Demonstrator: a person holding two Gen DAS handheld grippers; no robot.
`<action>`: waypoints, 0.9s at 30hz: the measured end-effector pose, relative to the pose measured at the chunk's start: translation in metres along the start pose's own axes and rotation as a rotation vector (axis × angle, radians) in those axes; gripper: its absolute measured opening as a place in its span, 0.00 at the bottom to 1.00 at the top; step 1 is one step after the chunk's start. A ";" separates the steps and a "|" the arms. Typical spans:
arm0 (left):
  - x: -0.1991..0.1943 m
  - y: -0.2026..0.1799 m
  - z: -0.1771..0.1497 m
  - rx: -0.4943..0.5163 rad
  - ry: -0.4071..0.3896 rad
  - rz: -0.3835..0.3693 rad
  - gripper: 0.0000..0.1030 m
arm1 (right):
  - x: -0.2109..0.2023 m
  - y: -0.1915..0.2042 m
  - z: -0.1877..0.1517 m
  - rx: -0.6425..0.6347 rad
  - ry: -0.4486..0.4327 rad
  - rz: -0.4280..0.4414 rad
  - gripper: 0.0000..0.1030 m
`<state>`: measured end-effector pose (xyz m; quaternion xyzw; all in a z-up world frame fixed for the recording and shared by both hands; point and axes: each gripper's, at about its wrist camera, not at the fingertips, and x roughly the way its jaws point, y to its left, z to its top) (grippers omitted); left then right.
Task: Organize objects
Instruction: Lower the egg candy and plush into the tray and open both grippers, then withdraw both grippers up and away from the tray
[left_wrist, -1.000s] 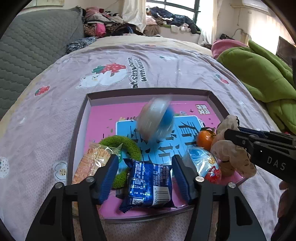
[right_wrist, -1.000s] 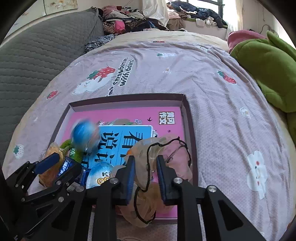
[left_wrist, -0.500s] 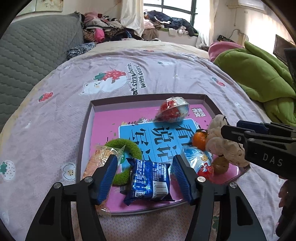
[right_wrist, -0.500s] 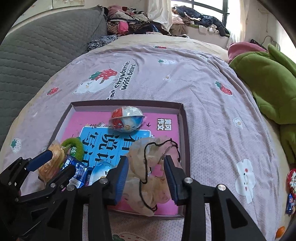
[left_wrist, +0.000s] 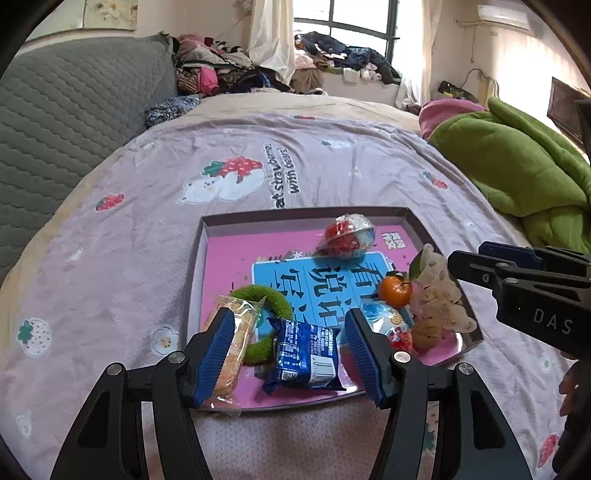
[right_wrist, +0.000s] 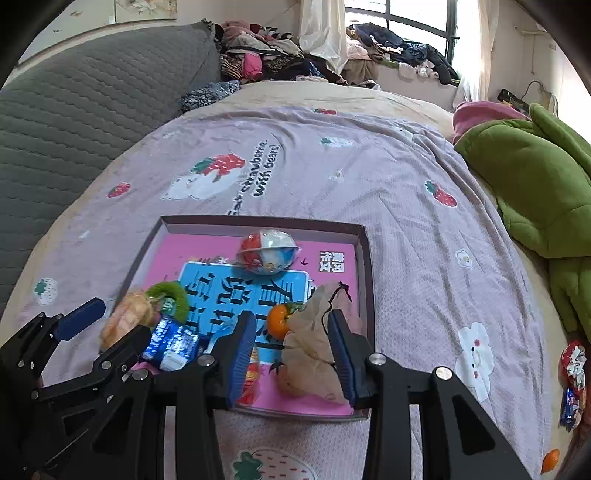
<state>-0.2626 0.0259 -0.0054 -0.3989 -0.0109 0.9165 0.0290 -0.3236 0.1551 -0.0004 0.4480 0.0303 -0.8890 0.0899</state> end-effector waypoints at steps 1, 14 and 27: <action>-0.005 0.000 0.000 0.002 -0.009 0.009 0.62 | -0.004 0.001 0.000 0.000 -0.004 0.002 0.39; -0.070 -0.002 0.004 -0.005 -0.069 0.007 0.70 | -0.068 0.010 -0.001 -0.010 -0.092 0.039 0.49; -0.119 0.003 0.000 -0.006 -0.102 0.047 0.70 | -0.122 0.025 -0.011 -0.023 -0.196 0.035 0.59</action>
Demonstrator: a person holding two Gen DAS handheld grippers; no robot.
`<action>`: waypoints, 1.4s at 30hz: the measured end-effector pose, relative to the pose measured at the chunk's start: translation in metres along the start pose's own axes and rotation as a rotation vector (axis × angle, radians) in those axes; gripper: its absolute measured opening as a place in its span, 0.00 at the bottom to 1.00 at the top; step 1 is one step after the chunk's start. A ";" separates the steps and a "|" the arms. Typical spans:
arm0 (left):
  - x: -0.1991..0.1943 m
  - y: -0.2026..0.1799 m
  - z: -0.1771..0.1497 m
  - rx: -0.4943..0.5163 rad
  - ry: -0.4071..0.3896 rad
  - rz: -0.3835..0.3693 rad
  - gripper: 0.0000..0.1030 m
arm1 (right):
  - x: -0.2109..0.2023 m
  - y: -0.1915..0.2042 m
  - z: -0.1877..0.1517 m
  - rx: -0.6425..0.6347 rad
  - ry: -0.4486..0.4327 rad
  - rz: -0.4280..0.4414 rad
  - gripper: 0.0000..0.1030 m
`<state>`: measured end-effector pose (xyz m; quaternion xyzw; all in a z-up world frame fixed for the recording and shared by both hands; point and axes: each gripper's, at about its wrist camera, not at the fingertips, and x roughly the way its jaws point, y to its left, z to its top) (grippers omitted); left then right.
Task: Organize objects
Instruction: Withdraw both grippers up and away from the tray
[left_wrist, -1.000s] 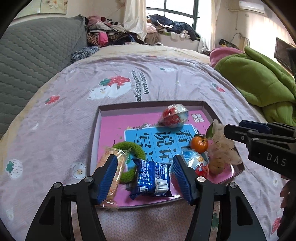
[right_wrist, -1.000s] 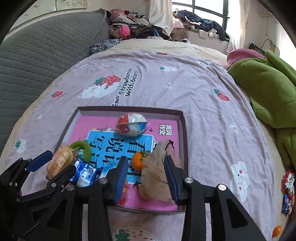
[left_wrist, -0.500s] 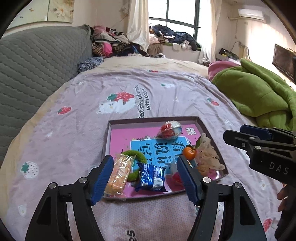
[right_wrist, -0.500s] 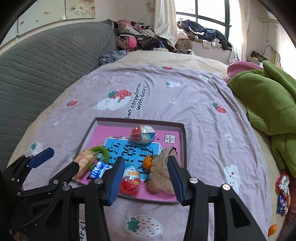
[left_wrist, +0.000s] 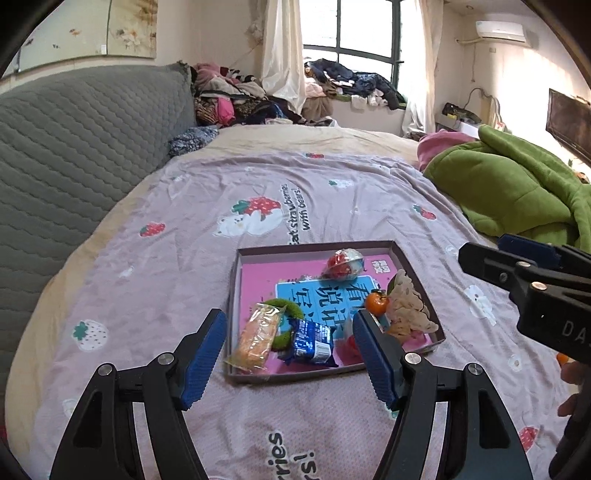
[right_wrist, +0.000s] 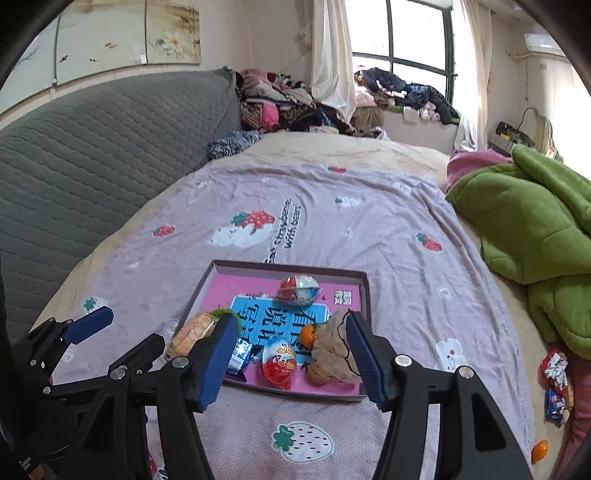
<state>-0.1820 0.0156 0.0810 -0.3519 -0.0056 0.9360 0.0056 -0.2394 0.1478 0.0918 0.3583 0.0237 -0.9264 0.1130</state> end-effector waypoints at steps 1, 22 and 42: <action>-0.004 0.001 0.000 -0.003 -0.002 -0.003 0.70 | -0.005 0.002 0.001 -0.007 -0.009 -0.005 0.59; -0.075 0.010 -0.002 -0.012 -0.063 -0.001 0.70 | -0.092 0.016 -0.003 0.001 -0.138 -0.005 0.59; -0.105 0.005 -0.033 -0.003 -0.066 0.008 0.70 | -0.108 0.004 -0.065 0.037 -0.125 -0.068 0.59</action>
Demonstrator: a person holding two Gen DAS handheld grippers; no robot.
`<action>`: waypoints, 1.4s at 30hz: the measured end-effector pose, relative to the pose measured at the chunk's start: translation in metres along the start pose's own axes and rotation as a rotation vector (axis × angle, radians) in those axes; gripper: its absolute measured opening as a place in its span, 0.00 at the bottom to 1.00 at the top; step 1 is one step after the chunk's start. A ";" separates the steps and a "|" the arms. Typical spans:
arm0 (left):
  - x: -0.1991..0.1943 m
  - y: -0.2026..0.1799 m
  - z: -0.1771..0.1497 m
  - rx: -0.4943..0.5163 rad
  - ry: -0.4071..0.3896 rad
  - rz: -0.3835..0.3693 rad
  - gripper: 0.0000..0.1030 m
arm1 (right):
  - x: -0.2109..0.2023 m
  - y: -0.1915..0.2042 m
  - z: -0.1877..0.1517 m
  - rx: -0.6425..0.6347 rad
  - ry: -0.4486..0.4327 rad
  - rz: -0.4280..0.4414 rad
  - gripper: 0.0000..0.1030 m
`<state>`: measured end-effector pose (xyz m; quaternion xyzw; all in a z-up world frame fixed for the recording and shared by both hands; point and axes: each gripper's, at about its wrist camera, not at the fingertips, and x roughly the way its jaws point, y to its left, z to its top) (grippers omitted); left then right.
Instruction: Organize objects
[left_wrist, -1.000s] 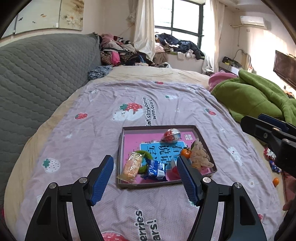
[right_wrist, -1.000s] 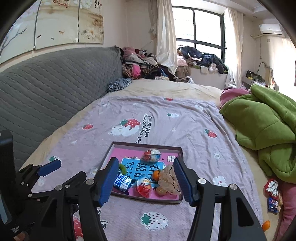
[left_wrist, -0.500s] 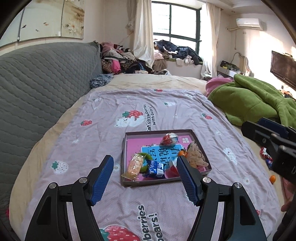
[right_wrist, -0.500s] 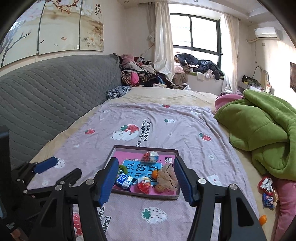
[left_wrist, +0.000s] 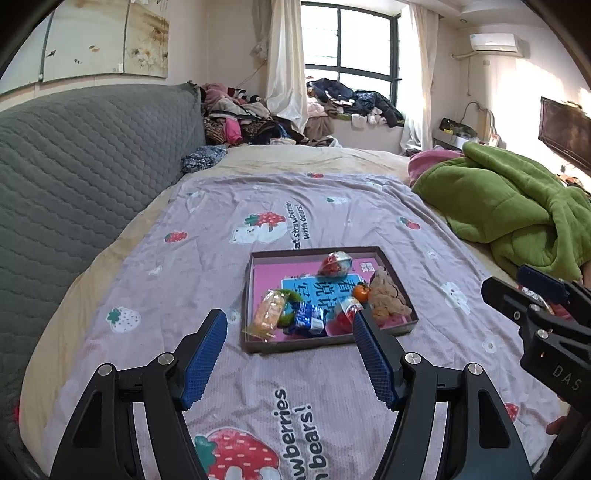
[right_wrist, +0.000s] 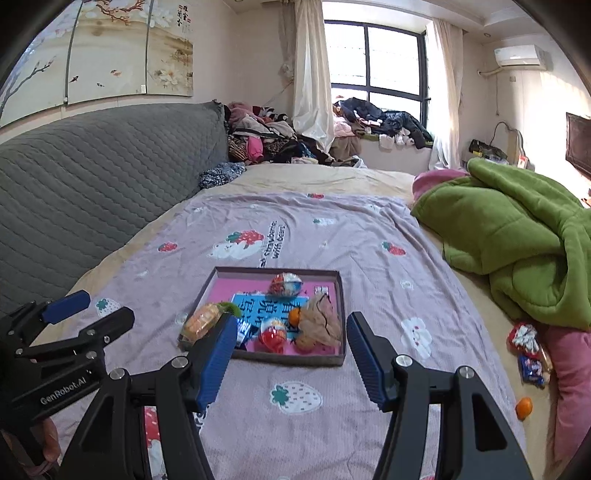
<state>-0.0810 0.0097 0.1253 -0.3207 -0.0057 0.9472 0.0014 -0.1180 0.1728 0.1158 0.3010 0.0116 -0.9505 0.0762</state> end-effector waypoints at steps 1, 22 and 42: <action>-0.001 0.000 -0.002 -0.001 0.002 -0.001 0.70 | -0.001 -0.001 -0.003 0.002 0.003 -0.004 0.59; 0.009 -0.003 -0.050 -0.003 0.070 0.008 0.70 | 0.003 0.003 -0.052 0.005 0.066 0.009 0.59; 0.032 -0.005 -0.067 0.001 0.119 0.002 0.70 | 0.028 -0.003 -0.069 0.022 0.109 0.012 0.59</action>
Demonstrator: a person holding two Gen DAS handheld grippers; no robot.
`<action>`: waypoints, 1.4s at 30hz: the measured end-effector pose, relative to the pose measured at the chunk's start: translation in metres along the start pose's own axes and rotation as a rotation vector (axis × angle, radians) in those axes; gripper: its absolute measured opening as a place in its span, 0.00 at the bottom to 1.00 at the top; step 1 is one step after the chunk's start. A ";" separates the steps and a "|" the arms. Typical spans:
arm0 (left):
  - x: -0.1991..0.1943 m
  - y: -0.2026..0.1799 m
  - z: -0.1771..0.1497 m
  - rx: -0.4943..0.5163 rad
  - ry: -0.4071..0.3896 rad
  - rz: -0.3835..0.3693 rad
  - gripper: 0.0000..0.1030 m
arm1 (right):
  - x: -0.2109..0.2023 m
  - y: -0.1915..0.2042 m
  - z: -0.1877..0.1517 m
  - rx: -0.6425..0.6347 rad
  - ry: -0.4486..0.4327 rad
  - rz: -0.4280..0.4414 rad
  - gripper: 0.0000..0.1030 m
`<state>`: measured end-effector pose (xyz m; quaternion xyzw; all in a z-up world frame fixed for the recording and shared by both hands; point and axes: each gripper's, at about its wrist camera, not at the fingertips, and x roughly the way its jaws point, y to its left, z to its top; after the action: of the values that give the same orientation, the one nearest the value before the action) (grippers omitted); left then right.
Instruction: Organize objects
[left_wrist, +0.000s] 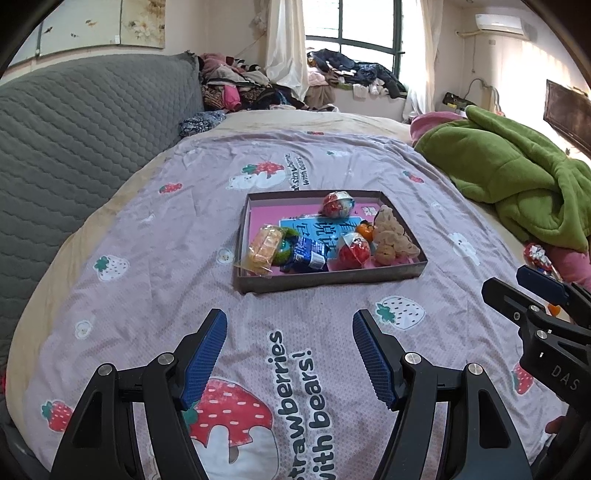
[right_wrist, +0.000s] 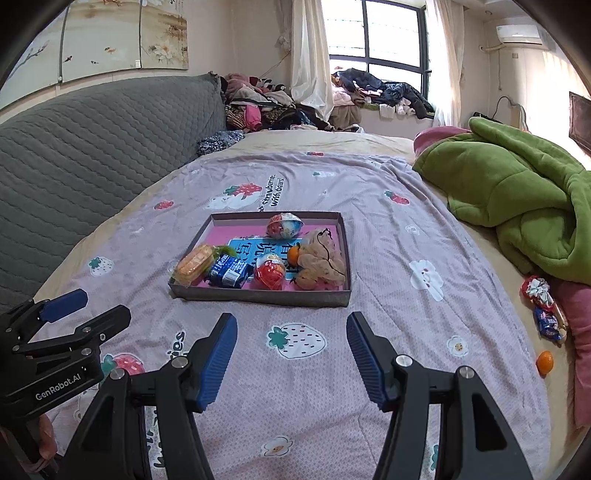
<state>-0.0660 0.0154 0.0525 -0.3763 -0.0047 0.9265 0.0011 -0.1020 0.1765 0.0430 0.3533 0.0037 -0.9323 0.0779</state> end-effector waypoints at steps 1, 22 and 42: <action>0.001 0.000 0.000 0.000 0.002 0.000 0.70 | 0.001 0.000 -0.001 0.001 0.002 0.001 0.59; 0.045 0.014 -0.029 -0.005 0.010 0.044 0.70 | 0.036 -0.004 -0.027 -0.004 0.019 -0.026 0.59; 0.061 0.014 -0.046 -0.010 -0.038 0.012 0.70 | 0.060 -0.021 -0.053 0.036 0.020 -0.037 0.59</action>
<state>-0.0780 0.0017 -0.0230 -0.3585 -0.0072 0.9335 -0.0063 -0.1150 0.1915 -0.0372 0.3640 -0.0059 -0.9298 0.0540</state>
